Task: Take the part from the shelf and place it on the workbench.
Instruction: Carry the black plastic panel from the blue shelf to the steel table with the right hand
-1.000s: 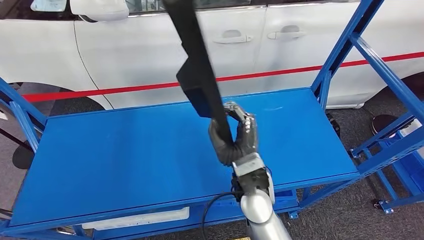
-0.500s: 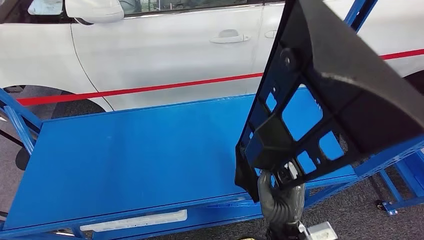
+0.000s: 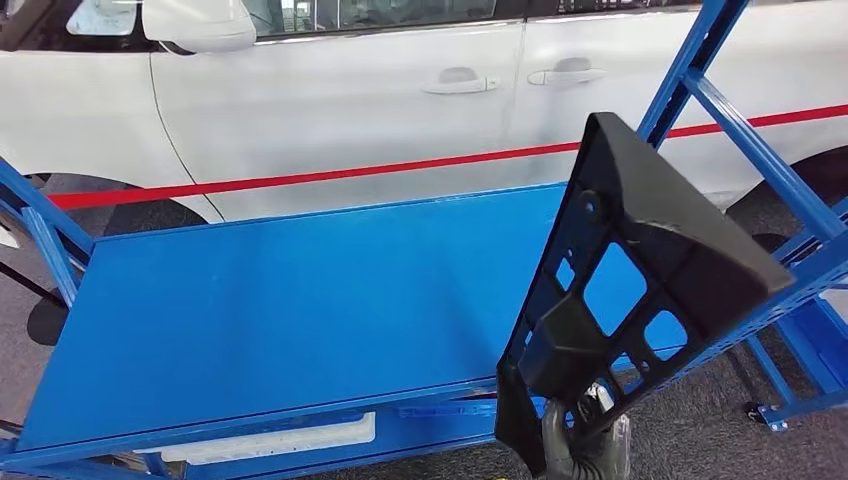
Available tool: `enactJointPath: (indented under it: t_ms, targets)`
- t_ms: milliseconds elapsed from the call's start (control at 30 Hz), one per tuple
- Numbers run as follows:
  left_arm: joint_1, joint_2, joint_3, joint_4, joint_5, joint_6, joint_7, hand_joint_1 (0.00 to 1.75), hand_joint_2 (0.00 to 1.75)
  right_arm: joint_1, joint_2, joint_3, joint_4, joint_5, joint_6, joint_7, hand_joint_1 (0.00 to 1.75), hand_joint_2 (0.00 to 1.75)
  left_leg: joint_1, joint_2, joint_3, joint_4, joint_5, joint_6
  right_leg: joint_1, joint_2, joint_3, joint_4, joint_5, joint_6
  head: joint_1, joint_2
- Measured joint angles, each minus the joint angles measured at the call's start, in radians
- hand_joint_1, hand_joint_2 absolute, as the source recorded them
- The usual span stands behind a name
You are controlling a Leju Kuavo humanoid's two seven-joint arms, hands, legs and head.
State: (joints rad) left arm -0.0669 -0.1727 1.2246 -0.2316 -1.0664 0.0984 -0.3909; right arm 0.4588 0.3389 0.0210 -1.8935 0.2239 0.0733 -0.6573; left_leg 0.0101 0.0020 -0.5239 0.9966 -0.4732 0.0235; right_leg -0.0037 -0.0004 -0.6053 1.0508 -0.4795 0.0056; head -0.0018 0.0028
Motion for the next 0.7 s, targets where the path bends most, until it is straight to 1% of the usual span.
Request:
enactJointPath:
  t_ms: [33, 100, 133, 167, 200, 233, 267, 300, 333, 367, 400, 433, 467, 500, 533, 600, 633, 667, 700]
  targets:
    - [-0.001, -0.001, 0.0, 0.0, -0.002, -0.001, 0.0, 0.0, 0.0, 0.002, 0.001, 0.0, 0.0, 0.009, -0.004, 0.0, 1.75, 1.75, 0.003, 0.003, -0.007, -0.005, 0.011, 0.006, -0.001, 0.001, -0.014, 0.04, -0.039, 0.005, 0.002, 0.0]
    - [-0.002, -0.001, 0.001, 0.0, -0.008, -0.003, 0.001, 0.0, 0.0, 0.003, 0.002, 0.001, 0.001, 0.026, -0.012, 0.0, 1.75, 1.75, 0.002, 0.005, -0.027, -0.005, 0.027, 0.01, -0.005, 0.001, -0.053, 0.163, -0.132, 0.011, 0.006, 0.0]
    - [-0.001, -0.001, 0.001, 0.0, -0.011, -0.005, 0.001, 0.0, 0.0, 0.004, 0.002, 0.002, 0.002, 0.034, -0.016, 0.0, 1.75, 1.75, 0.001, 0.006, -0.038, -0.004, 0.034, 0.009, -0.007, 0.001, -0.063, 0.216, -0.157, 0.014, 0.007, 0.0]
    - [-0.001, -0.001, 0.001, 0.0, -0.013, -0.006, 0.001, 0.0, 0.0, 0.006, 0.002, 0.003, 0.002, 0.04, -0.019, 0.0, 1.75, 1.75, 0.001, 0.006, -0.05, -0.002, 0.042, 0.007, -0.009, 0.001, -0.06, 0.241, -0.161, 0.017, 0.007, 0.0]
    - [-0.001, -0.001, 0.001, 0.0, -0.014, -0.007, 0.002, 0.0, 0.0, 0.009, 0.002, 0.004, 0.003, 0.045, -0.021, 0.0, 1.75, 1.75, 0.001, 0.006, -0.061, 0.0, 0.048, 0.005, -0.011, 0.001, -0.039, 0.23, -0.146, 0.018, 0.007, 0.0]
    - [-0.001, -0.001, 0.001, 0.0, -0.015, -0.008, 0.002, 0.0, 0.0, 0.011, 0.002, 0.004, 0.003, 0.049, -0.024, 0.0, 1.75, 1.75, 0.001, 0.006, -0.072, 0.004, 0.055, 0.002, -0.013, 0.0, 0.003, 0.179, -0.118, 0.018, 0.007, 0.0]
    - [-0.001, -0.001, 0.001, 0.0, -0.016, -0.008, 0.002, 0.0, 0.0, 0.012, 0.002, 0.006, 0.003, 0.051, -0.028, 0.0, 1.75, 1.75, 0.001, 0.006, -0.081, 0.009, 0.06, -0.002, -0.015, 0.001, 0.056, 0.104, -0.095, 0.017, 0.007, 0.0]
    - [0.0, -0.001, 0.001, 0.0, -0.018, -0.01, 0.002, 0.0, 0.0, 0.012, 0.003, 0.009, 0.003, 0.053, -0.031, 0.0, 1.75, 1.75, 0.0, 0.005, -0.09, 0.014, 0.065, -0.007, -0.013, 0.002, 0.105, 0.031, -0.082, 0.014, 0.007, 0.0]
    - [0.0, -0.001, 0.001, 0.0, -0.02, -0.011, 0.004, 0.0, 0.0, 0.013, 0.003, 0.012, 0.003, 0.055, -0.036, 0.0, 1.75, 1.75, -0.001, 0.005, -0.095, 0.017, 0.071, -0.013, -0.012, 0.003, 0.138, -0.023, -0.075, 0.01, 0.006, 0.0]
    - [0.0, -0.001, 0.001, 0.0, -0.023, -0.013, 0.005, 0.0, 0.0, 0.014, 0.003, 0.017, 0.002, 0.057, -0.041, 0.0, 1.75, 1.75, -0.003, 0.004, -0.098, 0.02, 0.077, -0.019, -0.01, 0.005, 0.154, -0.052, -0.076, 0.006, 0.007, 0.0]
    - [0.0, -0.001, 0.001, 0.0, -0.027, -0.016, 0.007, 0.0, 0.0, 0.015, 0.003, 0.022, 0.002, 0.058, -0.047, 0.0, 1.75, 1.75, -0.003, 0.004, -0.1, 0.019, 0.085, -0.026, -0.006, 0.006, 0.152, -0.058, -0.074, -0.001, 0.007, 0.0]
    - [0.001, 0.0, 0.002, 0.0, -0.03, -0.017, 0.009, 0.0, 0.0, 0.017, 0.003, 0.029, 0.002, 0.059, -0.054, 0.0, 1.75, 1.75, -0.002, 0.003, -0.101, 0.018, 0.091, -0.032, -0.007, 0.005, 0.144, -0.058, -0.066, -0.009, 0.007, 0.0]
    - [0.002, 0.001, 0.002, 0.0, -0.033, -0.019, 0.011, 0.0, 0.0, 0.017, 0.003, 0.035, 0.002, 0.059, -0.06, 0.0, 1.75, 1.75, 0.0, 0.002, -0.106, 0.022, 0.085, -0.038, -0.008, 0.004, 0.137, -0.06, -0.059, -0.017, 0.008, 0.0]
    - [0.004, 0.001, 0.002, 0.0, -0.036, -0.02, 0.012, 0.0, 0.0, 0.018, 0.003, 0.042, 0.002, 0.059, -0.063, 0.0, 1.75, 1.75, 0.002, 0.001, -0.115, 0.039, 0.062, -0.043, -0.008, 0.002, 0.127, -0.061, -0.048, -0.027, 0.006, 0.0]
    - [0.005, 0.002, 0.002, 0.0, -0.037, -0.02, 0.013, 0.0, 0.0, 0.018, 0.003, 0.047, 0.002, 0.059, -0.065, 0.0, 1.75, 1.75, 0.003, 0.0, -0.127, 0.076, 0.019, -0.047, -0.01, -0.001, 0.115, -0.062, -0.037, -0.035, 0.004, 0.0]
    - [0.006, 0.002, 0.002, 0.0, -0.039, -0.02, 0.013, 0.0, 0.0, 0.02, 0.003, 0.055, 0.002, 0.059, -0.068, 0.0, 1.75, 1.75, 0.004, 0.0, -0.157, 0.195, -0.086, -0.052, -0.006, -0.003, 0.088, -0.06, -0.016, -0.043, 0.0, 0.0]
    - [0.006, 0.002, 0.002, 0.0, -0.041, -0.02, 0.014, 0.0, 0.0, 0.021, 0.003, 0.056, 0.002, 0.059, -0.07, 0.0, 1.75, 1.75, 0.004, 0.0, -0.167, 0.257, -0.118, -0.054, -0.004, -0.004, 0.072, -0.058, -0.006, -0.044, -0.001, 0.0]
    - [0.006, 0.002, 0.002, 0.0, -0.043, -0.02, 0.014, 0.0, 0.0, 0.021, 0.003, 0.058, 0.002, 0.059, -0.072, 0.0, 1.75, 1.75, 0.004, 0.0, -0.165, 0.298, -0.127, -0.054, -0.002, -0.005, 0.057, -0.055, 0.004, -0.044, 0.0, 0.0]
    - [0.006, 0.002, 0.002, 0.0, -0.046, -0.02, 0.014, 0.0, 0.0, 0.021, 0.003, 0.059, 0.002, 0.06, -0.075, 0.0, 1.75, 1.75, 0.004, 0.0, -0.148, 0.307, -0.111, -0.052, 0.0, -0.006, 0.04, -0.05, 0.013, -0.044, -0.001, 0.0]
